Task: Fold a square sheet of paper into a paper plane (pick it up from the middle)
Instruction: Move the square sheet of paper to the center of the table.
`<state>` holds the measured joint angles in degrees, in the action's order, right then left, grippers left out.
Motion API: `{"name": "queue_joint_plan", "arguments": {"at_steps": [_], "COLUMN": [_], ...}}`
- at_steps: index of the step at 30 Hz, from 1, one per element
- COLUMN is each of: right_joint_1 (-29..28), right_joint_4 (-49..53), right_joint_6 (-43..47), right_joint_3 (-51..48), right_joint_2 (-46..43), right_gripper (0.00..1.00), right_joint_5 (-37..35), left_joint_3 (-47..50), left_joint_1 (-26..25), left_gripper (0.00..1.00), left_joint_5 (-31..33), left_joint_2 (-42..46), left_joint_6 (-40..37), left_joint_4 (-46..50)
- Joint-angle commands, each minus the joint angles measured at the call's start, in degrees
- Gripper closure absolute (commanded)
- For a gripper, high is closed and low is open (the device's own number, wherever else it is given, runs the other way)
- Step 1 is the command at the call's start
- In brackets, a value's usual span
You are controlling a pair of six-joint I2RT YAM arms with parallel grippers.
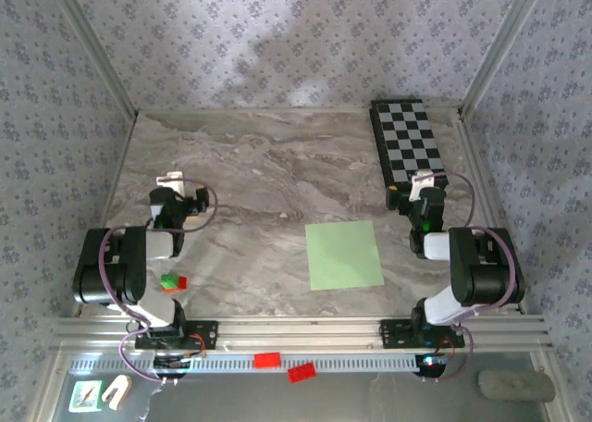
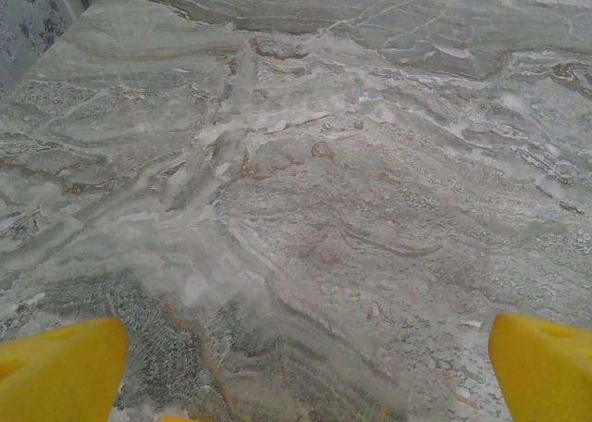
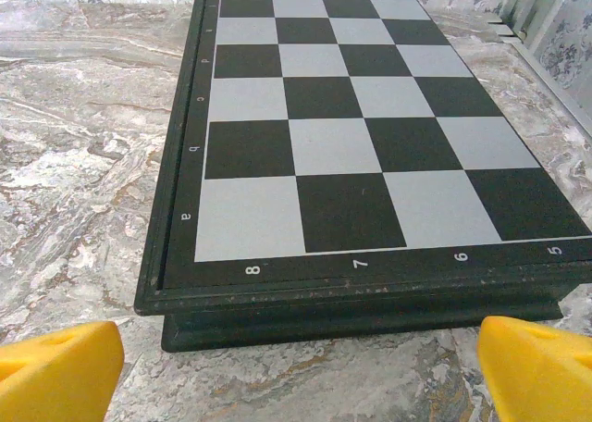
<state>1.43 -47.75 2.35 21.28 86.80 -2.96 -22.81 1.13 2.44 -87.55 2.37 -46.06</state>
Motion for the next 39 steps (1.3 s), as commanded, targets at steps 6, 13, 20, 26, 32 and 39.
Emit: {"name": "queue_joint_plan", "arguments": {"at_steps": [6,13,20,26,32,39], "right_joint_1": [0.18,0.16,0.20,0.18,-0.03,-5.09], "right_joint_4": [0.90,0.86,1.05,1.10,0.60,19.79], "right_joint_6": [-0.91,-0.88,-0.86,-0.88,-0.85,1.13], "right_joint_3": [1.05,1.05,1.17,1.24,0.91,8.44], "right_joint_2": [0.48,0.56,0.56,0.56,0.07,-11.49], "right_gripper": [0.00,0.00,0.00,0.00,0.00,0.00], "right_joint_5": [0.33,0.35,0.41,0.41,-0.26,-8.72], "left_joint_3": [-1.10,-1.10,-1.09,-1.07,-1.04,-8.04], "left_joint_1": [-0.25,-0.21,-0.18,-0.23,-0.17,-1.03], "left_gripper": [0.00,0.00,0.00,0.00,0.00,0.00], "left_joint_5": [0.55,0.55,0.55,0.55,0.26,4.39], "left_joint_2": [-0.41,-0.41,-0.42,-0.46,0.60,10.26], "left_joint_6": [-0.63,-0.62,-0.66,-0.64,-0.68,0.39], "left_joint_4": [-0.10,-0.14,-0.08,-0.12,0.30,18.90]}}
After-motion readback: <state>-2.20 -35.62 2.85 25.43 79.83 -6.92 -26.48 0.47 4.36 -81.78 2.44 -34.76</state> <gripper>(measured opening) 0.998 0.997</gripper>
